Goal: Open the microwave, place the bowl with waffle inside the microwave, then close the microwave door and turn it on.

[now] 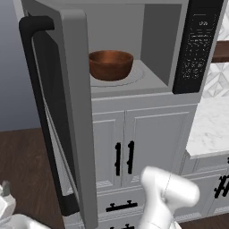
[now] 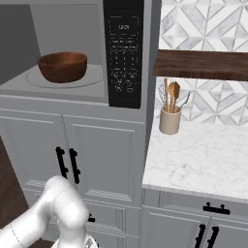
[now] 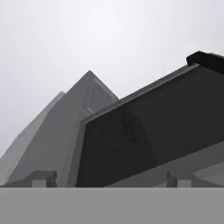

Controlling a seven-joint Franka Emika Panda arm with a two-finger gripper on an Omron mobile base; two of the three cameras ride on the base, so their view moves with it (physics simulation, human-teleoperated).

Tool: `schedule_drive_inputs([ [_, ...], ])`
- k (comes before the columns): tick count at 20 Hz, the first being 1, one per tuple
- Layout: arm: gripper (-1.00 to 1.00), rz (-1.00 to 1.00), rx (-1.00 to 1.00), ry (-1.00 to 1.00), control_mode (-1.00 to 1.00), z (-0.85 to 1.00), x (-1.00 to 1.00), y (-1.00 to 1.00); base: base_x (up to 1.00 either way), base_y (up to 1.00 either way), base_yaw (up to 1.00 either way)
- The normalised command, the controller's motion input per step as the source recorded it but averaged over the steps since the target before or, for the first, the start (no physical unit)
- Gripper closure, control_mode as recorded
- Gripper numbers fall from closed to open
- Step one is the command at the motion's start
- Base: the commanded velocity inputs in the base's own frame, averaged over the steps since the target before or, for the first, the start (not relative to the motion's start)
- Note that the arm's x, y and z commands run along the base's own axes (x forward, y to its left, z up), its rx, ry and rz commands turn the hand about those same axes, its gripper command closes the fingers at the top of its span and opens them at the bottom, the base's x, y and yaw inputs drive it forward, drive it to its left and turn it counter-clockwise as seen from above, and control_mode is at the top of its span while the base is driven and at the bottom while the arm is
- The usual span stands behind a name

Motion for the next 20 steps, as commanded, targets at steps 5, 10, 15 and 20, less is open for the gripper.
schedule_drive_inputs([
  [5, -1.0, -0.25, 0.18, -0.21, -1.0, 0.01, 0.02, -0.22, 0.0, 0.0, 0.0],
  [10, -1.0, -0.13, 0.23, -0.17, -1.0, -0.01, 0.26, -0.61, 0.0, 0.0, 0.0],
  [15, -1.0, -0.12, 0.21, -0.15, -1.0, 0.0, 0.23, -0.55, 0.0, 0.0, 0.0],
  [20, -1.0, -0.12, 0.17, -0.14, -1.0, 0.0, 0.13, -0.44, 0.0, 0.0, 0.0],
])
